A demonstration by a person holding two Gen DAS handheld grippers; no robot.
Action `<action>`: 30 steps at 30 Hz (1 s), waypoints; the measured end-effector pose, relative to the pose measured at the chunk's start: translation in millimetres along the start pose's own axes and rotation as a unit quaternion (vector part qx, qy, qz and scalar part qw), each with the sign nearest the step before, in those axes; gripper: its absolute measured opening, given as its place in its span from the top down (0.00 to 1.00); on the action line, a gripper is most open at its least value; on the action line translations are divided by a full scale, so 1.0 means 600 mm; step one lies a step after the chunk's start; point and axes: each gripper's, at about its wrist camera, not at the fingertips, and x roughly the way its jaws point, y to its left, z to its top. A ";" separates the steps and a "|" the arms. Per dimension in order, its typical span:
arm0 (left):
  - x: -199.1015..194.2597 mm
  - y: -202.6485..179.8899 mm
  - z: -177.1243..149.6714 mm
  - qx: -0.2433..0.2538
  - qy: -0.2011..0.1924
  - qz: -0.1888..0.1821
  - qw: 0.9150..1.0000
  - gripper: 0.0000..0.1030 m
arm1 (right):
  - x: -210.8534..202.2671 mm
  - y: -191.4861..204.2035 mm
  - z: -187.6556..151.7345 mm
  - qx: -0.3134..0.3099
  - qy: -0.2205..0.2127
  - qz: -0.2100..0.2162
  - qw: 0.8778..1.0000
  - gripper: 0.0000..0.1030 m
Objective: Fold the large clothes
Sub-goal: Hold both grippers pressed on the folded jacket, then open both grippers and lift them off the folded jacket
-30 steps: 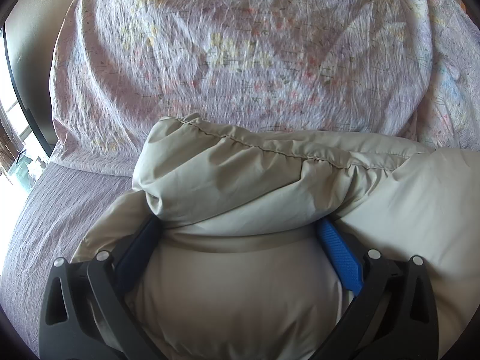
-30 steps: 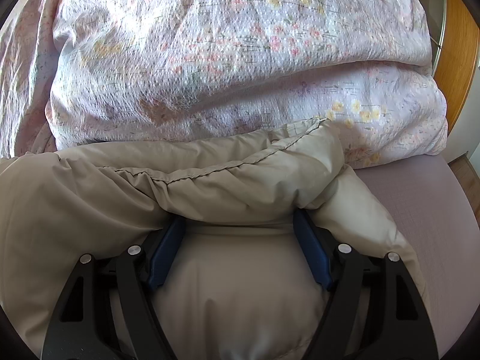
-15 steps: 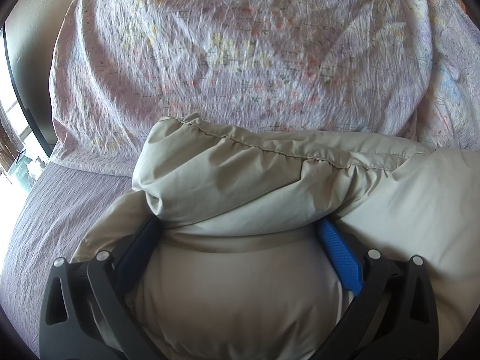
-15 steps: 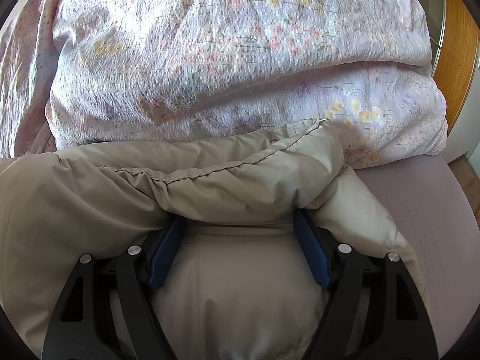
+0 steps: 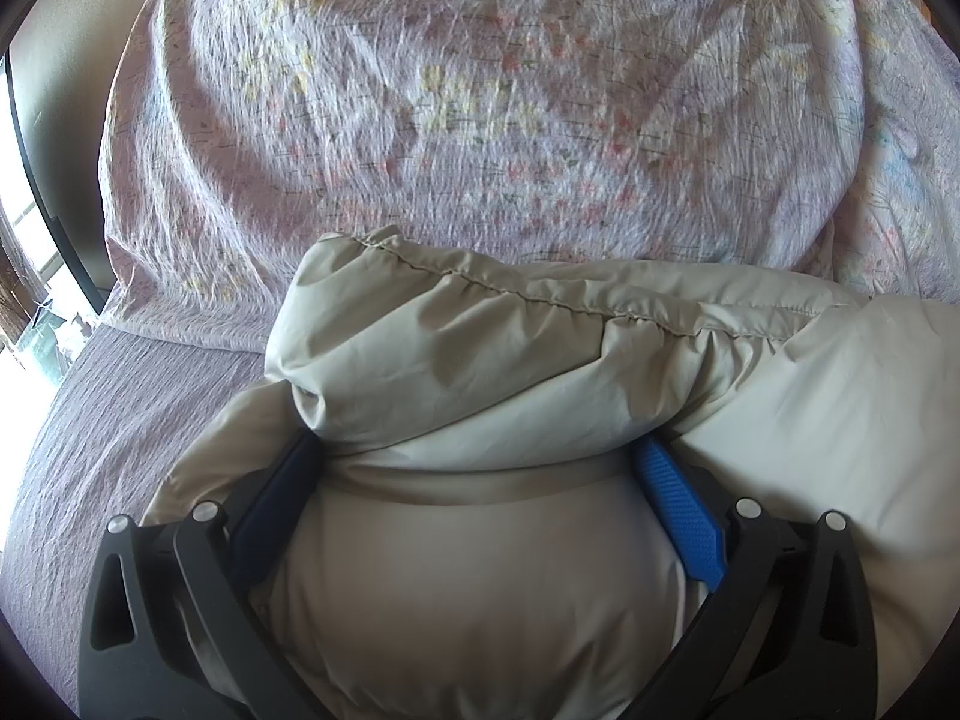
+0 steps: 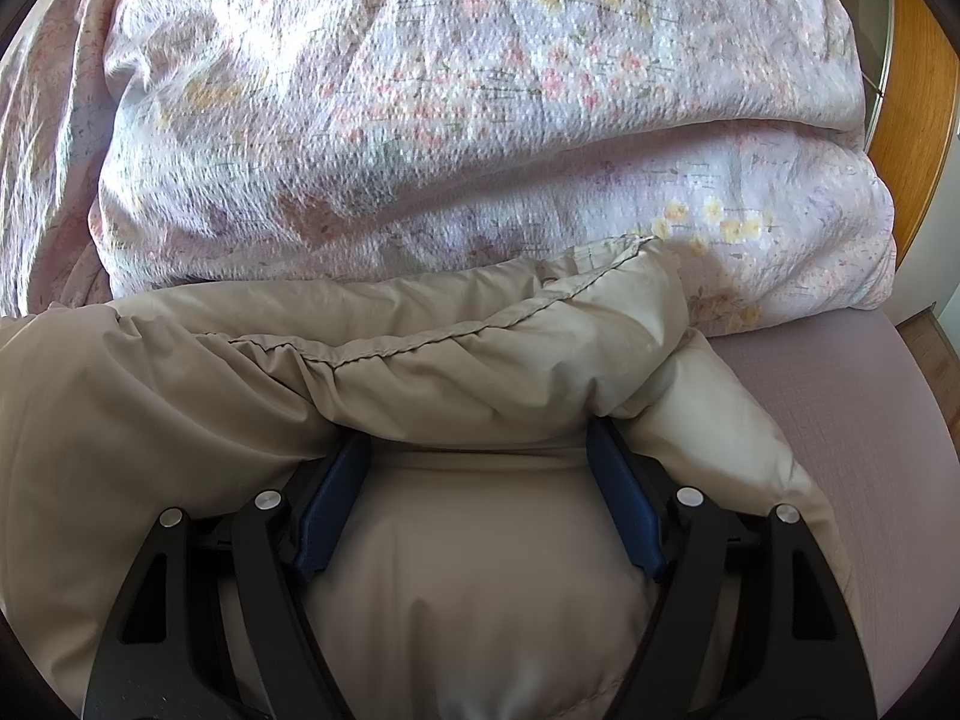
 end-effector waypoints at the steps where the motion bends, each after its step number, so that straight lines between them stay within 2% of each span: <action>1: 0.001 -0.001 0.000 0.001 0.002 0.001 1.000 0.02 | 0.003 0.001 0.003 -0.002 0.006 -0.001 1.000 0.26; 8: -0.021 0.003 0.015 0.011 0.050 -0.001 0.999 0.02 | -0.005 -0.011 0.039 -0.014 0.087 -0.002 0.996 0.25; 12: -0.071 0.021 0.010 0.016 0.047 -0.011 0.999 0.02 | -0.053 -0.054 0.045 0.006 0.071 -0.001 0.997 0.24; 18: -0.127 0.087 0.000 -0.009 0.053 -0.009 0.999 0.02 | -0.094 -0.161 0.034 0.099 0.094 0.019 0.990 0.17; 24: -0.141 0.153 -0.029 -0.053 0.084 -0.014 0.995 0.03 | -0.087 -0.229 -0.012 0.174 0.147 0.045 0.973 0.16; 30: -0.137 0.182 -0.077 -0.102 0.128 -0.050 0.985 0.08 | -0.059 -0.253 -0.071 0.244 0.198 0.091 0.945 0.15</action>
